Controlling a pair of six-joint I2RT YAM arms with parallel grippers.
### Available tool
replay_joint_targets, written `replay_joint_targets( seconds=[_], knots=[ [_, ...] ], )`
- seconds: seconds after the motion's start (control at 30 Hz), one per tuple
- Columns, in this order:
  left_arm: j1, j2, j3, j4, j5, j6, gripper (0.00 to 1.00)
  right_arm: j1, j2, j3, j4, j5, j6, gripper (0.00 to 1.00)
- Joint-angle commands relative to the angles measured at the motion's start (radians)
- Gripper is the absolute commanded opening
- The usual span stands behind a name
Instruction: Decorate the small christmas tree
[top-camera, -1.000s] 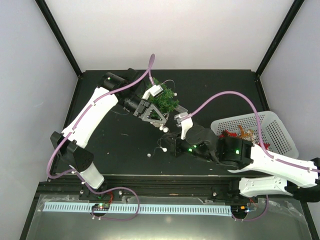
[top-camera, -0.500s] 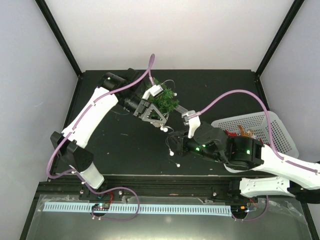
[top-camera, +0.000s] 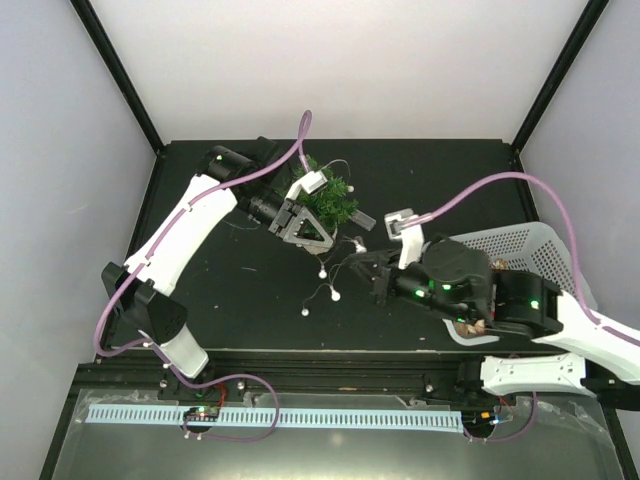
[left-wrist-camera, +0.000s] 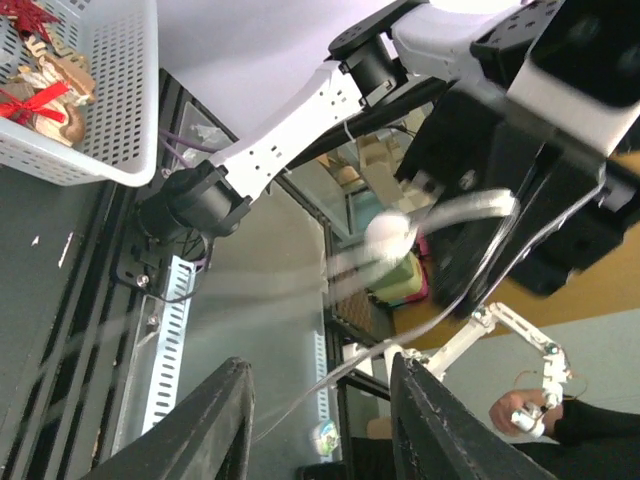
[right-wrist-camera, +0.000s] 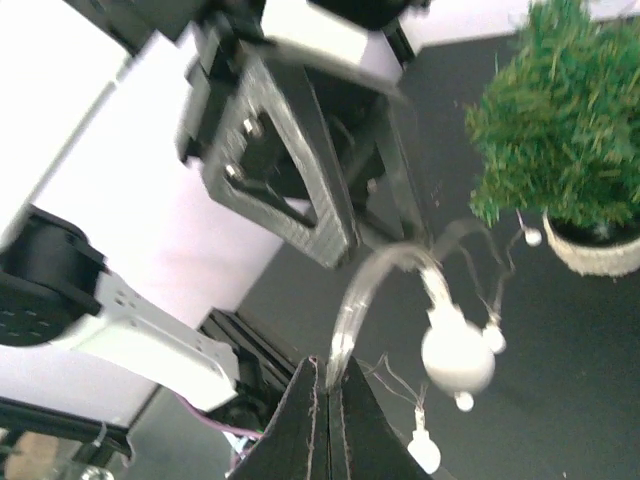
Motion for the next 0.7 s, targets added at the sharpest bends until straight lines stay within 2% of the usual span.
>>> replay_joint_targets(
  seconds=[0.0,0.1,0.17,0.37,0.57,0.67],
  knots=[
    [-0.003,-0.001,0.005,0.002,-0.014,0.018,0.45,0.001,-0.082,0.049,-0.004,0.095,-0.015,0.01],
    [-0.003,0.001,0.008,-0.002,-0.035,0.025,0.58,0.0,-0.125,0.044,-0.034,0.167,0.0,0.01],
    [-0.002,-0.001,0.011,-0.005,-0.051,0.031,0.63,0.0,-0.161,0.037,-0.054,0.213,0.022,0.01],
    [-0.002,0.002,0.035,-0.023,-0.119,0.078,0.65,-0.008,-0.224,0.045,-0.039,0.325,0.006,0.01],
    [-0.013,0.056,0.136,-0.029,-0.195,0.173,0.65,-0.014,-0.142,0.16,-0.089,0.339,-0.043,0.01],
    [-0.043,0.051,0.141,0.038,-0.277,0.217,0.61,-0.019,-0.116,0.185,-0.085,0.344,-0.052,0.01]
  ],
)
